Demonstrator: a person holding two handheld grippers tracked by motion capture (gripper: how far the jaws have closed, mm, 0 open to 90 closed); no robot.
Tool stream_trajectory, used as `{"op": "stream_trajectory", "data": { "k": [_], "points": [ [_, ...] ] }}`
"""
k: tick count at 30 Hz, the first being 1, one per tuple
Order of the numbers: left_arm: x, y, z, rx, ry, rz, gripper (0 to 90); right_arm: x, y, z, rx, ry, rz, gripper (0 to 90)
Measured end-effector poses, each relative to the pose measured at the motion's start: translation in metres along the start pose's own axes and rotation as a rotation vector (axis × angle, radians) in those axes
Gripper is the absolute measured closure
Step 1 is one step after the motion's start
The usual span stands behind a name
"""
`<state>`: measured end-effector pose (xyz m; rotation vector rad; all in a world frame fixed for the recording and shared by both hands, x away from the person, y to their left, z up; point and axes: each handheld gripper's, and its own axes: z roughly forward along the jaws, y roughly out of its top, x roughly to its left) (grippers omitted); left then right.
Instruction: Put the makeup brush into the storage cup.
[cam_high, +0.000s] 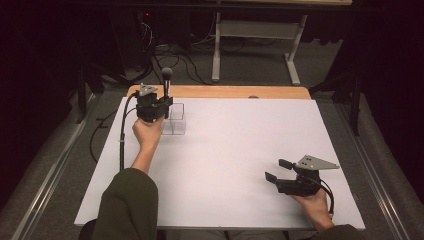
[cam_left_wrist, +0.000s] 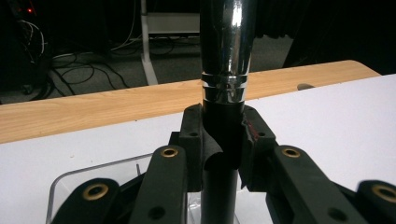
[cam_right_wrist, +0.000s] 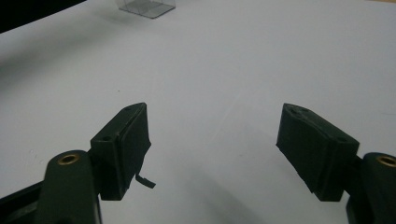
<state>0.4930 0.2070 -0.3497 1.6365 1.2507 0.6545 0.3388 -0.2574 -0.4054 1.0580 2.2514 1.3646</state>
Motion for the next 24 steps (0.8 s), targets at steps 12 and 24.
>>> {"op": "stream_trajectory", "data": {
  "k": [12,24],
  "points": [
    [-0.0003,-0.0015,0.0013,0.004,0.009,0.032,73.9,0.0002,-0.0001,0.0005,0.003,0.005,0.002,26.8],
    [-0.0005,-0.0069,0.0067,0.031,0.018,0.051,73.7,-0.0004,-0.0003,0.0010,0.002,0.008,0.000,26.7]
  ]
}}
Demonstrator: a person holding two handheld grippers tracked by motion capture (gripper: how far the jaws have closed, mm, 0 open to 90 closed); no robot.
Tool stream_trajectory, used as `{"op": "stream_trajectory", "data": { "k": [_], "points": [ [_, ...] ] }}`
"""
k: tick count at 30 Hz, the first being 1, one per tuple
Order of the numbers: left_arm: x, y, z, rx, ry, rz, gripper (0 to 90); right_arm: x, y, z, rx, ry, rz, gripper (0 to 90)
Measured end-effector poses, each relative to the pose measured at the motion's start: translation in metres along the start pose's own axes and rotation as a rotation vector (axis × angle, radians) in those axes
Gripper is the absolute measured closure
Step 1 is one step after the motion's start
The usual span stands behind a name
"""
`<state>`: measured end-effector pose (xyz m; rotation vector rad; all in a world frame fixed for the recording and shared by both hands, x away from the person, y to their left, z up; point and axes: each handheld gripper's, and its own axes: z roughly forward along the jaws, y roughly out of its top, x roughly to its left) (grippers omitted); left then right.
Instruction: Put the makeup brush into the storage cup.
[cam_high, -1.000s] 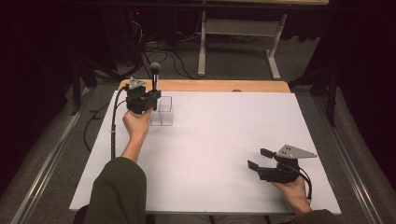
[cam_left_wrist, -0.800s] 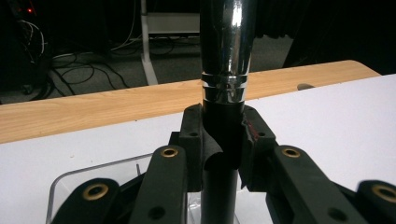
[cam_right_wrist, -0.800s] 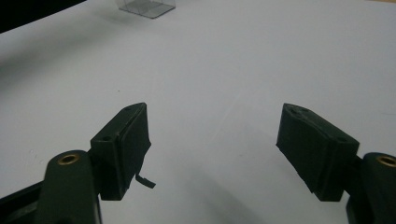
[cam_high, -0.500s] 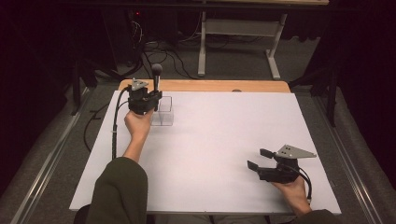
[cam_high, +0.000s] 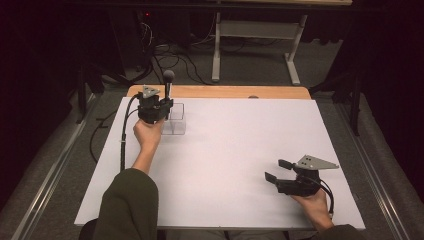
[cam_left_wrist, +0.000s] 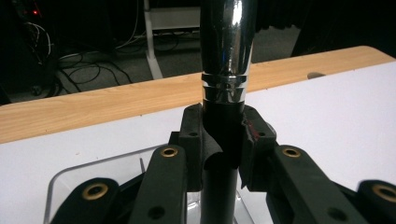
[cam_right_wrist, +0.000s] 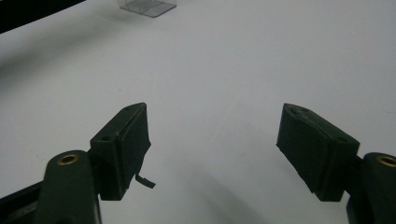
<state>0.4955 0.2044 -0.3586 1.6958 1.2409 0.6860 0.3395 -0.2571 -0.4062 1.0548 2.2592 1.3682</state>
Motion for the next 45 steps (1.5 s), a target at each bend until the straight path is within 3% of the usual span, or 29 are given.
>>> {"op": "stream_trajectory", "data": {
  "k": [17,35,38,40,45],
  "points": [
    [0.0003,-0.0048,0.0042,0.071,0.003,0.014,73.4,0.0005,-0.0001,0.0008,0.007,0.001,0.001,26.7],
    [0.0026,-0.0063,0.0060,0.095,-0.006,-0.015,72.7,0.0008,0.0000,0.0011,0.009,0.002,-0.001,26.7],
    [0.0023,-0.0064,0.0058,0.101,-0.004,-0.015,69.2,0.0009,-0.0001,0.0013,0.011,0.002,0.001,26.7],
    [0.0026,-0.0070,0.0054,0.108,0.005,-0.011,61.8,0.0012,-0.0001,0.0014,0.009,0.003,0.003,26.7],
    [0.0017,-0.0083,0.0014,0.093,-0.013,-0.021,54.5,0.0010,-0.0001,0.0015,0.009,0.002,0.002,26.7]
  ]
}}
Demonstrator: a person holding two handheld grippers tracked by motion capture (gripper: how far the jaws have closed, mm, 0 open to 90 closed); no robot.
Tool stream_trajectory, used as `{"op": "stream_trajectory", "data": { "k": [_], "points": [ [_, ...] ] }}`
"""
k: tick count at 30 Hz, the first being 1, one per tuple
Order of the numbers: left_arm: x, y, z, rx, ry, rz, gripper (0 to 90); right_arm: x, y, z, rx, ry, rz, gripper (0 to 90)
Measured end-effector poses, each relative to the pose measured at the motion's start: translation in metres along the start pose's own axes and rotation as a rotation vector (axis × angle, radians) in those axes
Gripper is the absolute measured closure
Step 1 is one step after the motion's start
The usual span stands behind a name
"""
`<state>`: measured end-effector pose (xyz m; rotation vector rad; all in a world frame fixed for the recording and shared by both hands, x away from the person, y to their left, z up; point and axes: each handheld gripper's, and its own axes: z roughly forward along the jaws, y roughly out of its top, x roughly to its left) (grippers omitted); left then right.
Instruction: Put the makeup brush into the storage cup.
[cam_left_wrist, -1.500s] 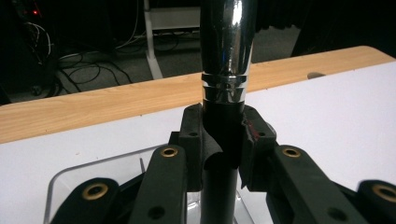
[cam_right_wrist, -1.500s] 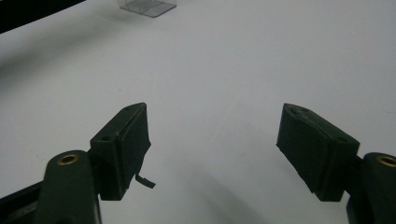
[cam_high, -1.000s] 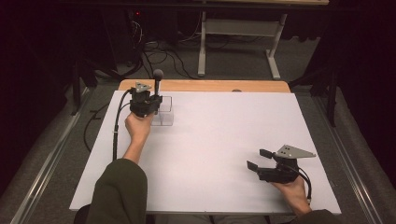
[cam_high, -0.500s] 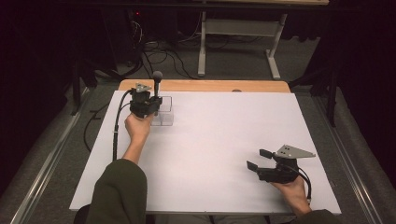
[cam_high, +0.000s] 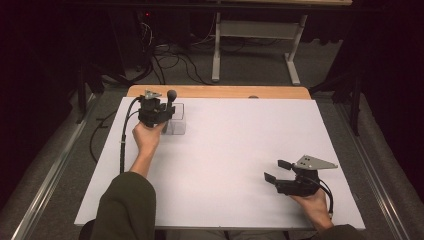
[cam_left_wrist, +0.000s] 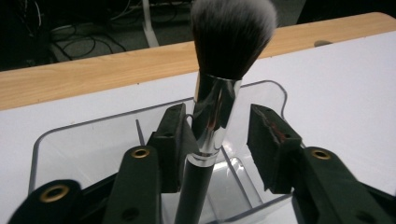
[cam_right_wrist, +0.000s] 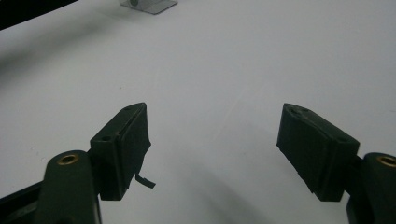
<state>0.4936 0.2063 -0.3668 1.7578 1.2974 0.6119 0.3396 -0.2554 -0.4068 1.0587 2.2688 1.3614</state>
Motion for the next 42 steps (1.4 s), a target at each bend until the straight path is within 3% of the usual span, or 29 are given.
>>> {"op": "stream_trajectory", "data": {
  "k": [4,15,30,42],
  "points": [
    [0.000,-0.002,-0.002,0.006,0.007,0.002,47.1,0.000,0.000,0.001,0.004,-0.001,-0.006,26.7],
    [0.001,0.000,-0.014,-0.041,-0.014,0.001,35.5,0.000,0.000,-0.001,-0.005,-0.001,-0.001,26.5],
    [-0.007,0.003,-0.043,-0.088,-0.053,0.010,31.0,0.000,0.001,-0.005,-0.037,-0.015,0.002,26.3],
    [-0.012,-0.004,-0.062,-0.116,-0.080,0.015,29.5,-0.003,0.000,-0.010,-0.050,-0.034,0.003,25.8]
  ]
}}
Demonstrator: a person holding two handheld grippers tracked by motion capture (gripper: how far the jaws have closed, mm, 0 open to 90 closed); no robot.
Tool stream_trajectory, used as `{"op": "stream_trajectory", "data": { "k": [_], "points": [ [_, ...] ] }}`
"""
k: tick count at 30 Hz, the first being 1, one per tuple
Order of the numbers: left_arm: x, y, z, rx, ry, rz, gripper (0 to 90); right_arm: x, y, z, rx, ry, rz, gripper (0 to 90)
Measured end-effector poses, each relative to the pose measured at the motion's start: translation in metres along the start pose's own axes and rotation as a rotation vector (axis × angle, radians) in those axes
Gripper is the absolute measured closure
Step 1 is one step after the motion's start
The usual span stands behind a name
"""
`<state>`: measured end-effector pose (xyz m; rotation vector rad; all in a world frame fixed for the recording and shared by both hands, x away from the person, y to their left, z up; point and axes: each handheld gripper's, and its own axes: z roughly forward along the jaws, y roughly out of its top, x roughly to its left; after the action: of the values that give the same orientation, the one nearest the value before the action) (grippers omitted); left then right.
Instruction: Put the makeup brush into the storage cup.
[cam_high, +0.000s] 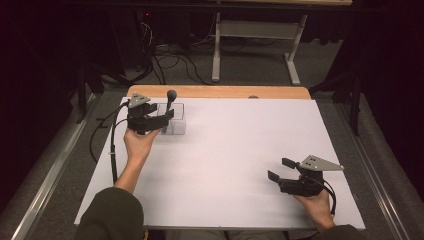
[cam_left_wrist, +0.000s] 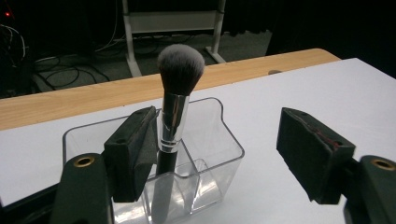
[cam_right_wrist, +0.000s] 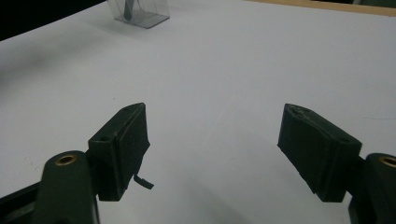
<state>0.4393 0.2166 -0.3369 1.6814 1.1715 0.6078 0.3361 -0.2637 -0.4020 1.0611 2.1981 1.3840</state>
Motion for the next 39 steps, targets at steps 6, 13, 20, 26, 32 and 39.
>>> {"op": "stream_trajectory", "data": {
  "k": [6,13,20,26,32,39],
  "points": [
    [-0.004,0.000,-0.004,0.001,-0.019,0.014,28.8,-0.002,0.000,-0.003,-0.015,-0.012,0.006,25.7],
    [-0.011,-0.001,-0.008,-0.001,-0.043,0.025,28.2,-0.002,0.000,-0.003,-0.011,-0.012,0.006,25.7],
    [-0.012,-0.002,-0.016,-0.007,-0.057,0.030,27.7,-0.002,0.000,-0.002,-0.009,-0.012,0.006,25.7],
    [-0.014,-0.002,-0.022,-0.007,-0.067,0.034,27.7,-0.002,0.000,-0.002,-0.007,-0.011,0.005,25.7],
    [-0.017,-0.001,-0.029,-0.012,-0.080,0.041,27.5,-0.002,0.000,-0.001,-0.009,-0.010,0.000,25.7],
    [-0.018,0.000,-0.037,-0.017,-0.089,0.054,27.1,-0.002,0.000,-0.001,-0.008,-0.011,-0.001,25.8]
  ]
}}
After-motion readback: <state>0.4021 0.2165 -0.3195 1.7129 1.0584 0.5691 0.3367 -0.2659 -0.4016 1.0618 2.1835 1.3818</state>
